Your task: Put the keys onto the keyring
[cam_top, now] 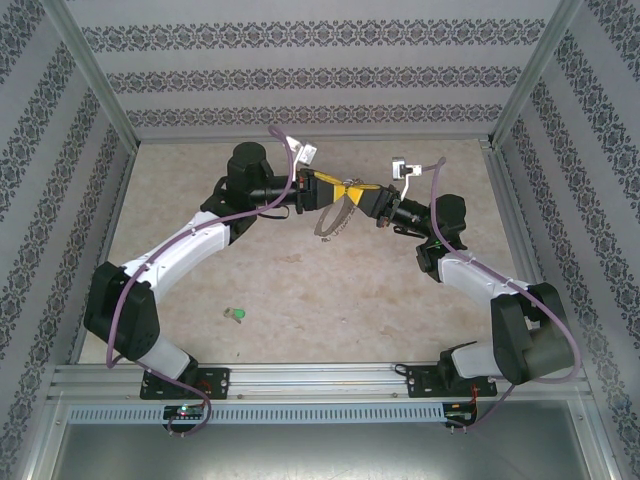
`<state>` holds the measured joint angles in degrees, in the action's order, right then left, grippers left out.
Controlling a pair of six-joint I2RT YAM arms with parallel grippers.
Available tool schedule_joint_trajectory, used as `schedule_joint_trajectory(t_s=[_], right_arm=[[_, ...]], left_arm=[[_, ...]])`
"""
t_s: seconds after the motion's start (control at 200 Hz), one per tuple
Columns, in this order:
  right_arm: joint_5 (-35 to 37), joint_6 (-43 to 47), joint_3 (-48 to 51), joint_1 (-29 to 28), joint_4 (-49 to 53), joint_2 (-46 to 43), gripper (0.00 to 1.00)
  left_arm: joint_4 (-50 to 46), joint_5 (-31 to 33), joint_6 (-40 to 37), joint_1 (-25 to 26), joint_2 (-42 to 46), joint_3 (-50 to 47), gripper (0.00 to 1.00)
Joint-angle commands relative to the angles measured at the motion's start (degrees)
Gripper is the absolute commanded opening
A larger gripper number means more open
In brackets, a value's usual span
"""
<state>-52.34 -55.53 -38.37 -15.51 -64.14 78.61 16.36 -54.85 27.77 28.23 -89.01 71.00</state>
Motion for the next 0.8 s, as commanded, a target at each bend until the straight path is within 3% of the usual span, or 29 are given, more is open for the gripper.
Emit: schedule_joint_trajectory(t_s=[0.0, 0.275, 0.65, 0.794], right_arm=[[-0.4, 1.2, -1.8, 0.2, -3.9, 0.4, 0.00], [-0.2, 1.3, -1.7, 0.2, -3.9, 0.6, 0.00], [-0.4, 1.1, -1.8, 0.2, -3.9, 0.7, 0.00], [-0.4, 1.0, -1.9, 0.1, -3.9, 0.8, 0.00]], left_arm=[[3.1, -1.6, 0.6, 1.0, -0.7, 0.4, 0.28], [3.6, 0.0, 0.8, 1.1, -0.7, 0.0, 0.13], [4.1, 2.0, 1.1, 1.8, -1.4, 0.2, 0.14], [4.8, 2.7, 1.4, 1.8, -1.5, 0.3, 0.06]])
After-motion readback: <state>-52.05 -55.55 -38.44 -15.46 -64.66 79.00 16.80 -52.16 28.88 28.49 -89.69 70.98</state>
